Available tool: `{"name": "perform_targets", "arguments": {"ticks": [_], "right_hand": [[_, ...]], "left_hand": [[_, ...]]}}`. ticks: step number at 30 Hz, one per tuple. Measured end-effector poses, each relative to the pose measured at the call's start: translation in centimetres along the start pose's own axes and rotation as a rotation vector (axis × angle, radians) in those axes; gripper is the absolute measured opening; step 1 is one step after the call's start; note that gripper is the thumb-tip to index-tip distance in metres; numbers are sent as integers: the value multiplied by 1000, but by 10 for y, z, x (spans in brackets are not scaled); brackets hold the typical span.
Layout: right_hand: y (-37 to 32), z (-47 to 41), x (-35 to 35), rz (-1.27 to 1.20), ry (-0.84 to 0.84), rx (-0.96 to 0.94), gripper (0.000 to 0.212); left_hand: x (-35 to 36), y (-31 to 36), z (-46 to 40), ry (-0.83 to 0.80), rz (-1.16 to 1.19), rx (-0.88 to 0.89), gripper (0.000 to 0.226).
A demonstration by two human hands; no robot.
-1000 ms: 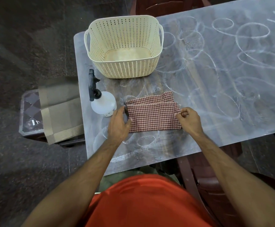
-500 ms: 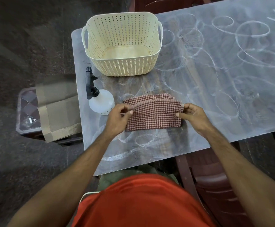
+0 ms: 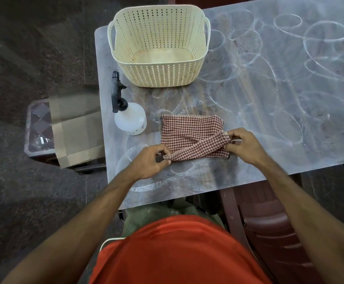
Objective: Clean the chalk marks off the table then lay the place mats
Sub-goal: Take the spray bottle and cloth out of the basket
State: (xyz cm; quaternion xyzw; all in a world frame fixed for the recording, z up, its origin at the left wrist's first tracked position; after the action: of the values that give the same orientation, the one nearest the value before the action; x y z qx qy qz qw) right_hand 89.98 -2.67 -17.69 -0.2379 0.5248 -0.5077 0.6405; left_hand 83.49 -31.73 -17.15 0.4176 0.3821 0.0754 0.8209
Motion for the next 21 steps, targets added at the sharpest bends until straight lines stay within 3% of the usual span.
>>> {"name": "perform_targets", "arguments": {"ticks": [4,11,18,21], "right_hand": [[-5,11,-2,131,45,-129,34],[-5,15,11,325,-87,-231,41],[5,20,18,451,-505,-92,32],[12,26,20,523,-492,-39,35]], "left_hand": [[-1,5,8,-48,-17,42,9],[3,11,13,-183,40,36,8],[20,12,19,-474,-18,17,22],[25,10,22,-541,-68,3,23]]}}
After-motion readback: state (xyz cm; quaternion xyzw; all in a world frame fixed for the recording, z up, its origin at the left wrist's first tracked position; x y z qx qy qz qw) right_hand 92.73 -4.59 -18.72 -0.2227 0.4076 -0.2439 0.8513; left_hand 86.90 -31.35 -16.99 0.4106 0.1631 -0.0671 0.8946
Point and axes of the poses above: each hand's wrist, its own z-axis away from the middle knuckle, its own x-axis out of the palm, y = z × x, the point moved 5 cm from there along -z, towards the middle knuckle, and after that the axes turned 4 degrees about -z, right-handed, at the moved point
